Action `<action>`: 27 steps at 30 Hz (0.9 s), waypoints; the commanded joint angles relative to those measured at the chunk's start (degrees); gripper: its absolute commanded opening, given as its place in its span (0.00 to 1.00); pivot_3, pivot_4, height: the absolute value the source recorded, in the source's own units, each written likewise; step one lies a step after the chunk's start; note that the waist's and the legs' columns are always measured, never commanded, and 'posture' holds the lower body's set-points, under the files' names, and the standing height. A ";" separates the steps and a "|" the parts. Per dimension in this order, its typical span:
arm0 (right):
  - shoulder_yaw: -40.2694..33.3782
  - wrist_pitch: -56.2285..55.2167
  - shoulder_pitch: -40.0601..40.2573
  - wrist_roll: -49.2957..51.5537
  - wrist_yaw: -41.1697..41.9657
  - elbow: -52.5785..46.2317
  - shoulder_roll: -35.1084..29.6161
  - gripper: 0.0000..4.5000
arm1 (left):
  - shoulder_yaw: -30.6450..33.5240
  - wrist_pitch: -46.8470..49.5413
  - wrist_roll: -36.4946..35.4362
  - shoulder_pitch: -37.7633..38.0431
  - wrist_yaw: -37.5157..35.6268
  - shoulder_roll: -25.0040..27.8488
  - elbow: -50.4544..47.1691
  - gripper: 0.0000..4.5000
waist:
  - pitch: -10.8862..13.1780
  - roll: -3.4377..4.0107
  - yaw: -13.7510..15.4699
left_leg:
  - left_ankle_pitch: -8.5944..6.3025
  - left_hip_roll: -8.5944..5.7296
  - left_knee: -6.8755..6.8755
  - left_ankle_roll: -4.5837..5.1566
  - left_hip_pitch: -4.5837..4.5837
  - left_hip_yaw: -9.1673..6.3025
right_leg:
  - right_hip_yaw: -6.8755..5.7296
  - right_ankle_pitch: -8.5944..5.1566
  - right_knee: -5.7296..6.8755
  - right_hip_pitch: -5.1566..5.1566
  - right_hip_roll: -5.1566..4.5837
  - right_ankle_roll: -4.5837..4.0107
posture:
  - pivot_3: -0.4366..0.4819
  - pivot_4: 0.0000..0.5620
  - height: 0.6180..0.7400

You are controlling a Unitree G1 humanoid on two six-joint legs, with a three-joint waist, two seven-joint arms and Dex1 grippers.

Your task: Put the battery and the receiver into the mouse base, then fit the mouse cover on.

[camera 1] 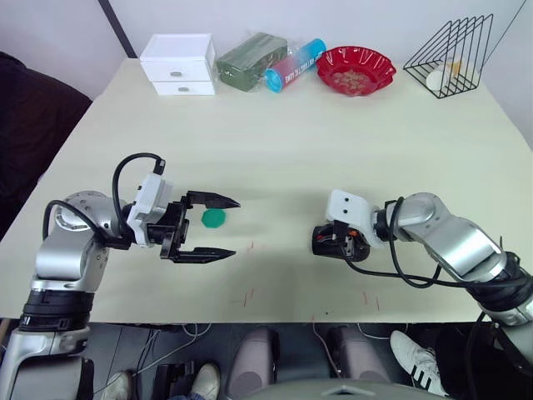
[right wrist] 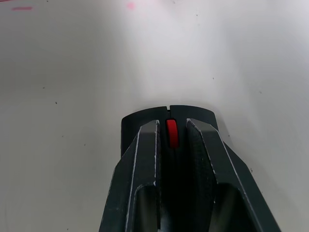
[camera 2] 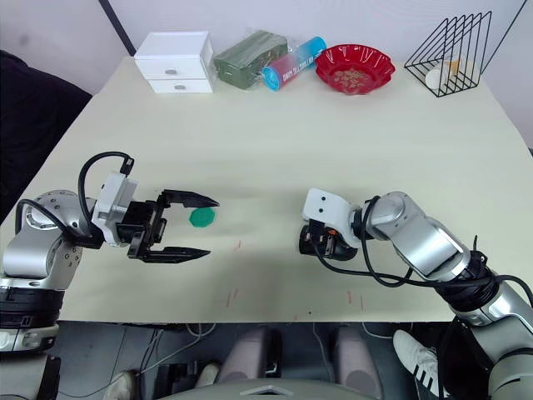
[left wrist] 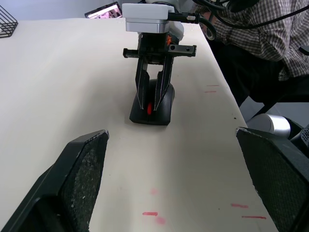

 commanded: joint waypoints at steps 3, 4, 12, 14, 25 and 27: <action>-0.75 1.76 1.81 -0.72 -1.73 2.12 -0.20 0.20 | 0.21 -0.14 -0.31 -0.38 -2.07 1.14 -0.66 1.00 | -0.02 -0.03 0.07 | 0.00 0.00 0.00 0.00 0.01 -0.01 | -0.02 0.00 0.01 0.01 0.00 0.00 | 0.48 0.27 1.00; -0.89 1.05 1.71 -0.54 -1.28 2.08 -0.25 0.20 | 0.15 -0.18 -0.27 -0.44 -2.12 1.14 -0.60 1.00 | -0.02 -0.04 0.05 | 0.00 0.00 0.00 0.00 0.01 -0.02 | -0.02 0.00 0.01 0.01 0.00 0.00 | 0.48 0.27 1.00; -0.05 0.30 2.31 -0.35 -1.09 2.49 0.65 0.20 | -0.07 -0.15 -0.22 -0.70 -2.08 1.04 -0.50 1.00 | -0.07 -0.11 -0.22 | 0.00 0.00 0.00 0.00 0.02 -0.02 | -0.01 0.00 0.03 0.01 0.01 0.00 | 0.48 0.27 1.00; -1.86 -2.25 3.05 0.33 -0.85 2.01 0.92 0.20 | -0.06 -0.08 -0.27 -0.67 -2.04 1.05 -0.61 1.00 | -0.07 -0.12 -0.27 | 0.00 0.01 0.00 0.00 0.03 -0.02 | -0.01 0.00 0.03 0.01 0.01 0.00 | 0.48 0.27 1.00; -19.20 -15.45 12.42 10.11 2.34 -0.27 1.87 0.20 | -0.92 0.50 -0.34 -1.84 -1.92 0.75 -0.91 1.00 | -0.05 -0.12 -0.21 | 0.00 0.01 -0.01 0.00 -0.04 -0.04 | -0.04 0.00 -0.02 -0.01 0.01 0.00 | 0.48 0.27 1.00; -22.68 -19.28 15.10 12.81 3.65 -0.11 2.96 0.20 | -1.16 0.62 -0.42 -2.18 -1.96 0.78 -0.97 1.00 | -0.05 -0.13 -0.31 | 0.00 0.01 -0.01 0.00 -0.05 -0.04 | -0.04 0.00 -0.03 -0.01 0.01 0.00 | 0.48 0.27 1.00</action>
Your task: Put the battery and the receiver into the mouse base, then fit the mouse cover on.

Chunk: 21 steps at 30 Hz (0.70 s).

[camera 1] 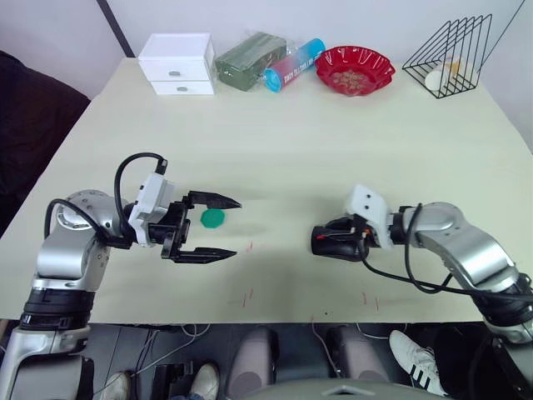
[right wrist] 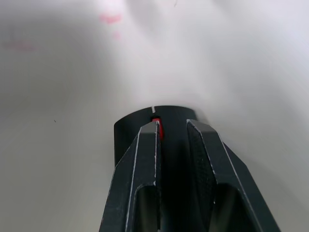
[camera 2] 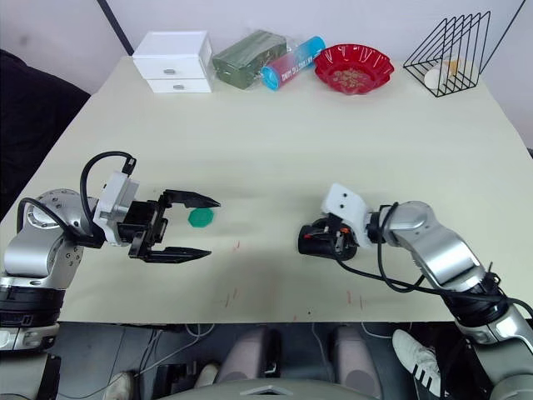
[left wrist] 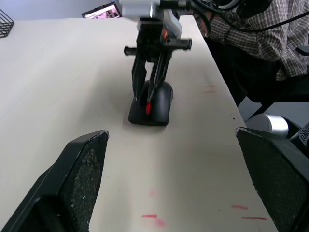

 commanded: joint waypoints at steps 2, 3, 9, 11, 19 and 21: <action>-10.18 -11.16 7.37 5.93 3.82 -0.78 1.03 0.20 | -0.24 0.19 -0.42 -1.77 -1.87 0.70 -0.80 1.00 | 0.01 0.01 -0.12 | 0.00 0.00 0.00 0.00 0.01 0.00 | 0.01 0.00 0.01 0.00 0.01 0.00 | 0.48 0.27 1.00; -11.43 -12.74 9.33 6.06 4.02 -0.25 0.94 0.20 | -0.33 0.20 -0.44 -1.89 -1.91 0.75 -0.75 1.00 | -0.01 -0.01 0.01 | 0.00 0.00 0.00 0.00 0.01 0.01 | 0.01 0.00 0.02 0.00 0.01 0.00 | 0.48 0.27 1.00; -14.96 -20.57 15.95 10.95 9.63 2.80 2.95 0.20 | -0.51 0.22 -0.54 -2.14 -2.17 0.87 -0.61 1.00 | 0.01 0.01 -0.40 | 0.00 0.02 0.00 0.00 0.08 0.10 | 0.11 0.00 0.03 0.01 0.03 0.01 | 0.48 0.27 1.00; -13.92 -23.09 15.31 9.94 9.62 5.09 4.51 0.20 | -0.58 0.33 -0.56 -2.36 -2.23 0.92 -0.66 1.00 | 0.01 0.01 -0.36 | 0.00 0.05 0.00 0.00 0.11 0.06 | 0.11 0.00 0.06 0.02 0.09 0.00 | 0.48 0.27 1.00; -8.91 -34.09 12.69 2.85 12.00 17.30 7.39 0.20 | -0.34 0.62 -0.69 -2.28 -2.32 1.38 -1.07 1.00 | 0.04 0.05 -0.06 | 0.01 0.04 0.01 -0.01 0.11 0.10 | 0.14 0.00 0.05 0.02 0.09 0.00 | 0.48 0.27 1.00; -7.44 -35.79 12.61 0.49 11.83 20.53 7.38 0.20 | -0.22 0.60 -0.65 -2.24 -2.30 1.55 -1.09 1.00 | 0.04 0.05 -0.12 | 0.01 0.04 0.00 -0.01 0.10 0.10 | 0.14 0.00 0.04 0.01 0.09 0.00 | 0.48 0.27 1.00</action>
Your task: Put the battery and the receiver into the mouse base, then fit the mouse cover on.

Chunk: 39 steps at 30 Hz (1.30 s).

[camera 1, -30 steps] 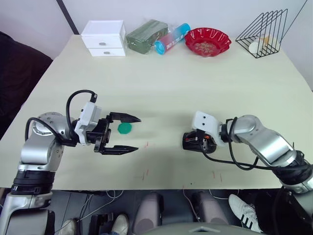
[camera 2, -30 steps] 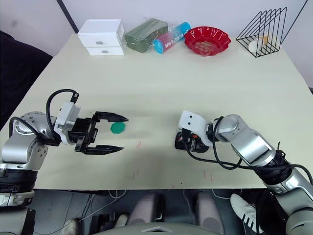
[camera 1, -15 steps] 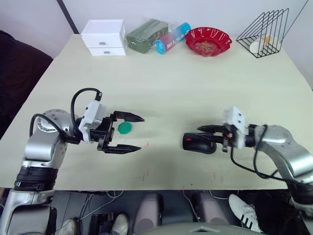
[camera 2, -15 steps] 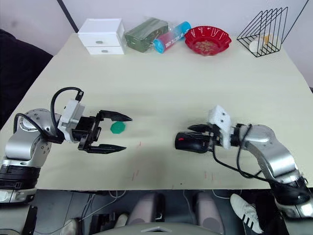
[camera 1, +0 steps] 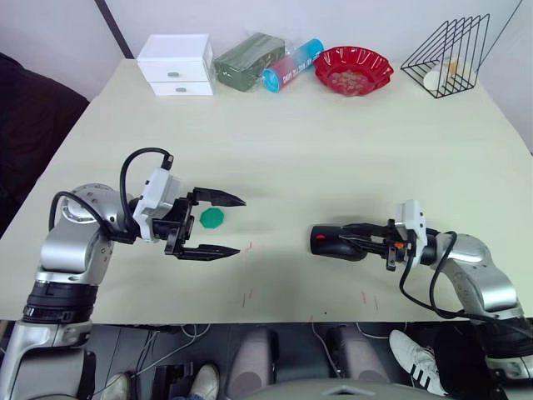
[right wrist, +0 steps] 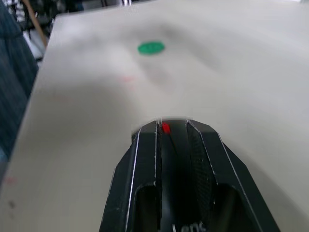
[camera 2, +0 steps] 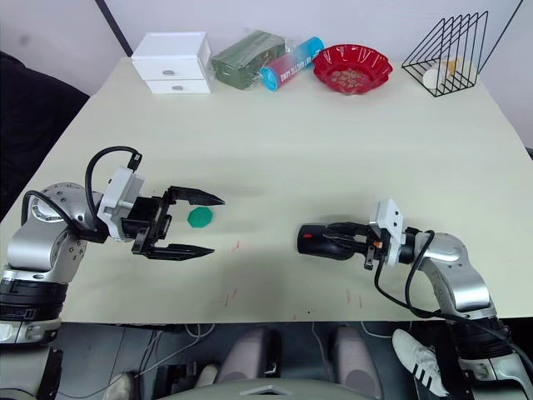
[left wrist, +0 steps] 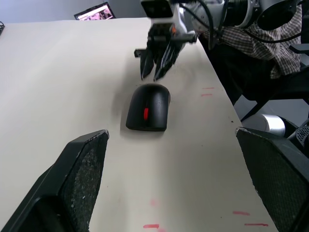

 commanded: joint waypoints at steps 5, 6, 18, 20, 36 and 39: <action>3.90 -5.15 0.70 -7.00 -0.48 7.27 -0.93 0.20 | 1.41 -0.04 -0.82 0.37 -1.91 1.64 -1.47 1.00 | -0.03 -0.03 -0.23 | 0.00 0.01 0.00 0.00 0.08 0.01 | 0.02 0.00 0.04 0.02 0.00 0.00 | 0.48 0.27 1.00; 3.65 -5.17 0.82 -6.49 -0.66 7.09 -0.64 0.20 | 1.54 0.04 -0.87 0.55 -1.79 1.71 -1.53 1.00 | -0.06 -0.07 -0.23 | 0.00 0.01 0.00 0.00 0.12 0.00 | 0.01 0.00 0.05 0.04 0.01 0.00 | 0.48 0.27 1.00; -10.79 -7.30 5.87 4.69 -3.81 -0.41 -1.48 0.20 | 8.06 2.60 -0.67 10.30 9.89 -0.41 -4.66 1.00 | -0.05 -0.04 -0.12 | 0.02 0.02 0.00 -0.03 0.13 -0.03 | 0.01 0.00 0.03 0.10 -0.03 0.00 | 0.48 0.27 1.00; -14.40 -7.19 8.19 5.34 -5.59 0.32 -2.21 0.20 | 10.55 2.93 -0.48 14.70 14.17 -2.05 -6.61 1.00 | -0.05 -0.04 -0.08 | 0.02 0.03 -0.03 -0.03 0.13 -0.02 | 0.01 0.00 0.01 0.10 -0.04 0.00 | 0.48 0.27 1.00; -27.87 -12.03 24.19 6.58 -5.42 4.23 -4.17 0.99 | 20.44 -3.26 5.97 35.24 30.04 -9.64 -5.74 1.00 | -0.08 -0.03 -0.14 | 0.02 0.08 -0.05 -0.04 0.31 0.09 | 0.11 0.00 -0.01 0.19 -0.12 -0.01 | 0.48 0.27 1.00; -28.61 -14.39 25.55 6.23 -3.48 6.71 -4.49 0.99 | 21.16 -2.09 6.68 36.23 33.55 -10.22 -6.26 1.00 | -0.10 -0.05 -0.09 | 0.02 0.10 -0.05 -0.04 0.31 0.08 | 0.10 0.00 0.00 0.19 -0.12 -0.01 | 0.48 0.27 1.00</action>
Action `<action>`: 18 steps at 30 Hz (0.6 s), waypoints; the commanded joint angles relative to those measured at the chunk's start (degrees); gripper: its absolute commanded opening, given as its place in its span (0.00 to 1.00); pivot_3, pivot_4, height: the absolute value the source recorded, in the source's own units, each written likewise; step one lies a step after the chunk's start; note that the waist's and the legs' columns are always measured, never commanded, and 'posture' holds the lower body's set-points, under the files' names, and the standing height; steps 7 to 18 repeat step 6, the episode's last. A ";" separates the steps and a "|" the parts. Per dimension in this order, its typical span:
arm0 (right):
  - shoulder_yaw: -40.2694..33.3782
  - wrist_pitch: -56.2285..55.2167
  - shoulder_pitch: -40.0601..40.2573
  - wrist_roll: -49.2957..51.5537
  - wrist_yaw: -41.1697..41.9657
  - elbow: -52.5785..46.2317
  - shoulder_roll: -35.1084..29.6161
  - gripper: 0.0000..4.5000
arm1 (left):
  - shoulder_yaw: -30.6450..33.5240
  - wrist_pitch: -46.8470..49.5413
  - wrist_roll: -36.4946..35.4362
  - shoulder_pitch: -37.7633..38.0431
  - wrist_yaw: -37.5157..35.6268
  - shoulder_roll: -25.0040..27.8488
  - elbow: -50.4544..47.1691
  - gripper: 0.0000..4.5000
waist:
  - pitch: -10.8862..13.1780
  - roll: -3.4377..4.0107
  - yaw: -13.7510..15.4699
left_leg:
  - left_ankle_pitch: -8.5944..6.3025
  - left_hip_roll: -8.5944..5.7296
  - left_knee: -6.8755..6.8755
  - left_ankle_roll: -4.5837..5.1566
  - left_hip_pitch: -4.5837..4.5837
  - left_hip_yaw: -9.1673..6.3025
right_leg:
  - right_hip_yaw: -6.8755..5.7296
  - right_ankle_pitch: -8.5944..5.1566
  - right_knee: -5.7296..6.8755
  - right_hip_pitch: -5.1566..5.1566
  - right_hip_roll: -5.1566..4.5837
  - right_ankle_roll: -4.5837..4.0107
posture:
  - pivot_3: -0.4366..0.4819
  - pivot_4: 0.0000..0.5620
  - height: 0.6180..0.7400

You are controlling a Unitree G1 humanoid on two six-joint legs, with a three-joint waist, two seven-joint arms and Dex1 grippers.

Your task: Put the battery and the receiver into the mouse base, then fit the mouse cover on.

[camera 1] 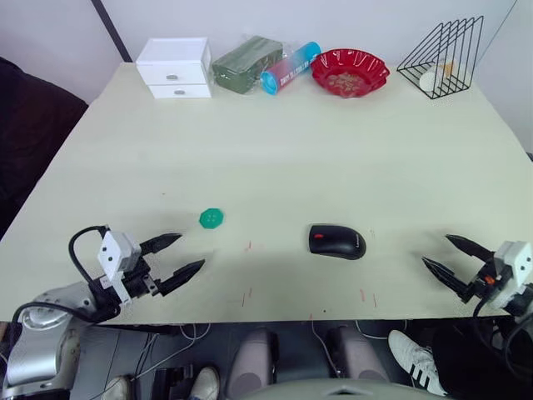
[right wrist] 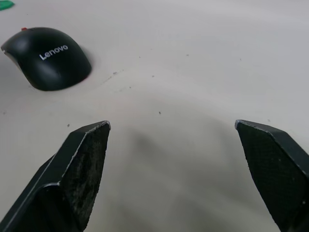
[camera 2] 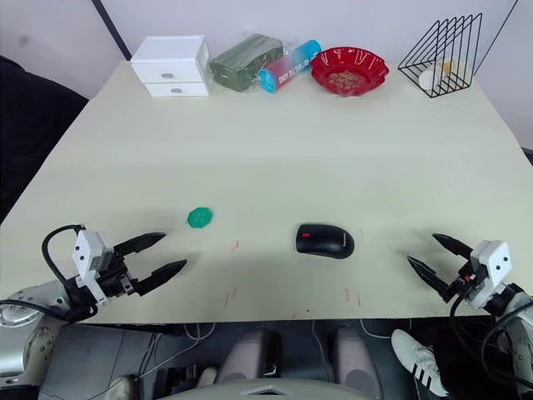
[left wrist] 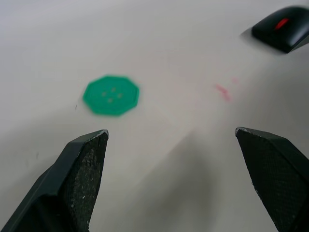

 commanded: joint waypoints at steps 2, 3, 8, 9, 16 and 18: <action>-2.48 -3.32 1.38 1.03 2.88 2.24 -1.05 0.99 | 2.51 -0.02 0.50 2.07 2.83 -0.03 -1.90 1.00 | -0.01 -0.01 0.05 | 0.00 0.00 0.00 0.00 0.00 -0.01 | -0.01 0.00 -0.01 0.01 0.00 0.00 | 0.48 0.27 1.00; -2.42 -3.37 1.35 1.22 3.08 2.41 -1.04 0.99 | 2.35 -0.13 0.38 2.46 2.53 0.08 -1.97 1.00 | -0.01 -0.01 0.04 | 0.00 0.01 -0.01 0.00 -0.01 0.00 | 0.00 0.00 -0.01 0.00 -0.01 0.00 | 0.48 0.27 1.00; -2.21 -4.08 1.22 0.92 3.75 3.25 -1.16 0.99 | 1.93 -2.69 2.20 3.36 2.08 0.55 -1.50 1.00 | -0.01 0.00 0.03 | 0.00 0.03 -0.01 0.00 0.00 0.02 | 0.01 0.00 -0.01 0.00 -0.01 0.00 | 0.48 0.27 1.00; -2.21 -4.08 1.22 0.92 3.75 3.25 -1.16 0.99 | 1.93 -2.69 2.20 3.36 2.08 0.55 -1.50 1.00 | -0.01 0.00 0.03 | 0.00 0.03 -0.01 0.00 0.00 0.02 | 0.01 0.00 -0.01 0.00 -0.01 0.00 | 0.48 0.27 1.00; -2.21 -4.08 1.22 0.92 3.75 3.25 -1.16 0.99 | 1.93 -2.69 2.20 3.36 2.08 0.55 -1.50 1.00 | -0.01 0.00 0.03 | 0.00 0.03 -0.01 0.00 0.00 0.02 | 0.01 0.00 -0.01 0.00 -0.01 0.00 | 0.48 0.27 1.00; -2.21 -4.08 1.22 0.92 3.75 3.25 -1.16 0.99 | 1.93 -2.69 2.20 3.36 2.08 0.55 -1.50 1.00 | -0.01 0.00 0.03 | 0.00 0.03 -0.01 0.00 0.00 0.02 | 0.01 0.00 -0.01 0.00 -0.01 0.00 | 0.48 0.27 1.00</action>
